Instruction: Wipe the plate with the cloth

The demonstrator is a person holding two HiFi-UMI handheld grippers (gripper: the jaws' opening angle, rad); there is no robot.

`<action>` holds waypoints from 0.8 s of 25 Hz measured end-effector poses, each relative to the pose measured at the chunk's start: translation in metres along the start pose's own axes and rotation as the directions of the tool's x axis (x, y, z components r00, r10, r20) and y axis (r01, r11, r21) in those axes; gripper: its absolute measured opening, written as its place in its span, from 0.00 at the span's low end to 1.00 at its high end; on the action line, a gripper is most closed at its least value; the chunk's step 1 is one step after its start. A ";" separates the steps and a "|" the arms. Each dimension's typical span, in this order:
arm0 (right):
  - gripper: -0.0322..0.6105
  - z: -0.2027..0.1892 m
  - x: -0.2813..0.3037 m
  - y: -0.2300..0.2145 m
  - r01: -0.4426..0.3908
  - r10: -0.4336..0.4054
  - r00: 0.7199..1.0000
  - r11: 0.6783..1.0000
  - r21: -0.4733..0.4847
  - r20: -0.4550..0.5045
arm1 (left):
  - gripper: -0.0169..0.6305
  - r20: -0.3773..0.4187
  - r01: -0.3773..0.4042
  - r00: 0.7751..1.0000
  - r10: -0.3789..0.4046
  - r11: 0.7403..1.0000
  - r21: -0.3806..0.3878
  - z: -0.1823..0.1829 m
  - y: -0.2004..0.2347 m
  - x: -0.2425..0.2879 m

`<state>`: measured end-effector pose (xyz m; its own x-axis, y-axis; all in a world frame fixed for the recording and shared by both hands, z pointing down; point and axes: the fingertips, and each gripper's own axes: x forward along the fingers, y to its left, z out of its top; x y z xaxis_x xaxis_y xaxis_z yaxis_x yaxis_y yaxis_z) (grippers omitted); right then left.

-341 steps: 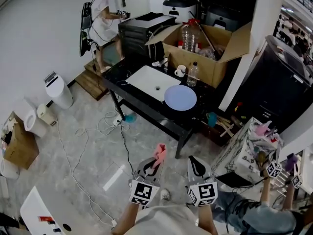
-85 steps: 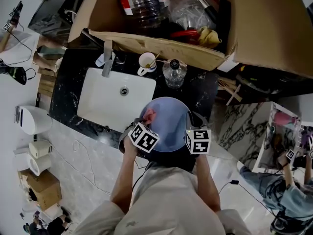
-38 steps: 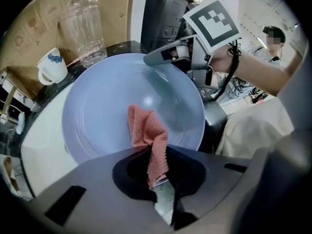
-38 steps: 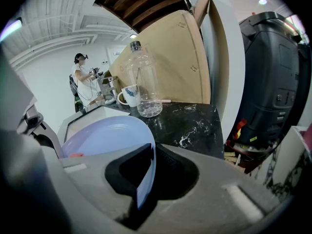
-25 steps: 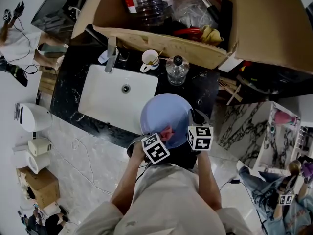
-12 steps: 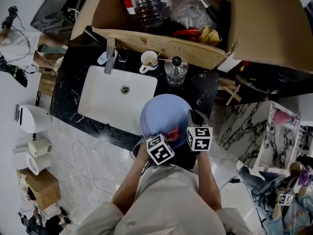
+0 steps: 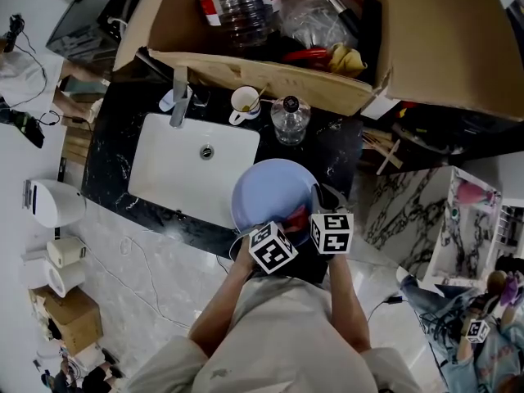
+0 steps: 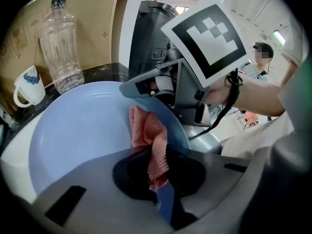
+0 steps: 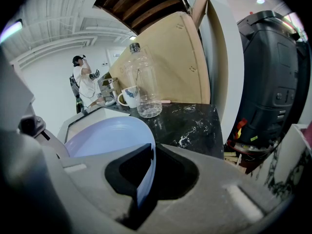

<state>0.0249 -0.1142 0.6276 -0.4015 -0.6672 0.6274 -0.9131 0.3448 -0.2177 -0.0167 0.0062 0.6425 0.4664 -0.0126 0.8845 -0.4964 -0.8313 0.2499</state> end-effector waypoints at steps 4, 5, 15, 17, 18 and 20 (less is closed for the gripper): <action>0.11 0.000 0.000 0.000 0.000 0.000 1.000 1.000 0.000 -0.001 | 0.08 0.047 0.002 0.999 -0.001 1.000 -0.021 0.011 0.003 0.002; 0.11 0.000 0.000 0.000 0.000 0.000 1.000 1.000 0.000 -0.001 | 0.08 0.058 -0.003 0.998 0.004 1.000 -0.025 0.013 0.005 0.002; 0.11 0.001 -0.001 0.000 0.002 -0.002 1.000 1.000 0.001 0.000 | 0.08 0.138 -0.061 0.988 0.066 0.997 -0.037 0.035 0.024 0.006; 0.11 0.002 -0.001 0.000 0.002 -0.002 1.000 1.000 0.001 0.002 | 0.08 0.151 -0.072 0.986 0.077 0.997 -0.041 0.039 0.028 0.006; 0.11 0.002 -0.001 0.000 0.001 -0.001 1.000 1.000 0.001 0.003 | 0.08 0.157 -0.078 0.984 0.084 0.996 -0.043 0.040 0.029 0.006; 0.11 0.002 -0.001 0.000 0.002 -0.002 1.000 1.000 0.002 0.003 | 0.08 0.168 -0.089 0.981 0.096 0.995 -0.050 0.043 0.033 0.006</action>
<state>0.0249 -0.1145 0.6252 -0.4002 -0.6701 0.6251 -0.9139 0.3423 -0.2182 0.0007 -0.0451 0.6388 0.5327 -0.1856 0.8257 -0.5720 -0.7981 0.1896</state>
